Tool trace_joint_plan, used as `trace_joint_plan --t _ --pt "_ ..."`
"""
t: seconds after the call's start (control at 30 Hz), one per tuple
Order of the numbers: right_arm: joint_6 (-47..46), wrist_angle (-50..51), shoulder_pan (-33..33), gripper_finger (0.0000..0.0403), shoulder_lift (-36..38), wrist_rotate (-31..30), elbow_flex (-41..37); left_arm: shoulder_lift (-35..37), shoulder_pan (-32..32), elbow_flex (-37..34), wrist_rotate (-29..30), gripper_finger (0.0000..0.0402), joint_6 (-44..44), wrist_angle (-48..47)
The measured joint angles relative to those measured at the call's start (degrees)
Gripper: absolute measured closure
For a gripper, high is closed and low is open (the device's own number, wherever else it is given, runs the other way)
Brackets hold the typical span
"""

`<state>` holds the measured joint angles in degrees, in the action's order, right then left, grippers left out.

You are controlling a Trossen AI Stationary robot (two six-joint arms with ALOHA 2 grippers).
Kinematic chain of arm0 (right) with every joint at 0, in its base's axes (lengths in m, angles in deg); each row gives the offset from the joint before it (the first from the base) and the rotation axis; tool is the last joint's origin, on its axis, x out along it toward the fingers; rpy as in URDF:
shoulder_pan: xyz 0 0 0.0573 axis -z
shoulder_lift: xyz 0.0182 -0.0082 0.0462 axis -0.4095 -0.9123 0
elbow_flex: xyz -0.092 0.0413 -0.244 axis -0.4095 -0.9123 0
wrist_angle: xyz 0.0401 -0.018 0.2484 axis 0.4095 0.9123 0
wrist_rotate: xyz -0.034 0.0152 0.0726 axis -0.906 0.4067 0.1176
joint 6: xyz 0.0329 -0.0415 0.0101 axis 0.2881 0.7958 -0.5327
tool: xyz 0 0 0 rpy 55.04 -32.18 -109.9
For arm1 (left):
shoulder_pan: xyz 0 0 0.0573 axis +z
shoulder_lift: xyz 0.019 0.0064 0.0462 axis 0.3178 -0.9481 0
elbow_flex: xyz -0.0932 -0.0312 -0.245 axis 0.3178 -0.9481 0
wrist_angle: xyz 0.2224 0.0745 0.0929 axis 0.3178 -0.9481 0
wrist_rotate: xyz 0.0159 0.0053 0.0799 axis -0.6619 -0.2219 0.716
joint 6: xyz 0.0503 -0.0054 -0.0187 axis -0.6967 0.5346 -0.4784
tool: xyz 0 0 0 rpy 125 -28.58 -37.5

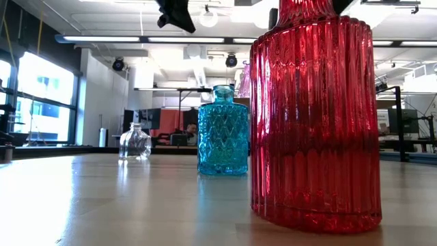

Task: Sort vases onto shelf
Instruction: Put the top red vase on the shelf aligned with the red vase

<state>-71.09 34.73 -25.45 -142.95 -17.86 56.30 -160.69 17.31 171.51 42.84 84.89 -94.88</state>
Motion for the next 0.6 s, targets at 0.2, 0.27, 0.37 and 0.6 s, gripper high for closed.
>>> trace_joint_plan --t 0.2,0.27,0.37,0.6 --pt "-5.3 0.0 0.0 0.0212 -4.5 -4.2 0.0 0.0 2.0 0.0 0.0 0.0371 0.0 0.0" --pt "-7.1 0.0 0.0 0.0212 -6.3 -5.2 0.0 0.0 2.5 0.0 0.0 0.0371 0.0 0.0" --pt "-9.5 0.0 0.2 0.0212 -8.7 -7.6 0.0 0.0 3.1 0.0 0.0 0.0371 0.0 0.0" --pt "-10.7 -0.4 2.4 0.0212 -12.3 -8.5 0.0 0.0 4.3 0.0 -0.5 0.0371 -1.0 0.1"
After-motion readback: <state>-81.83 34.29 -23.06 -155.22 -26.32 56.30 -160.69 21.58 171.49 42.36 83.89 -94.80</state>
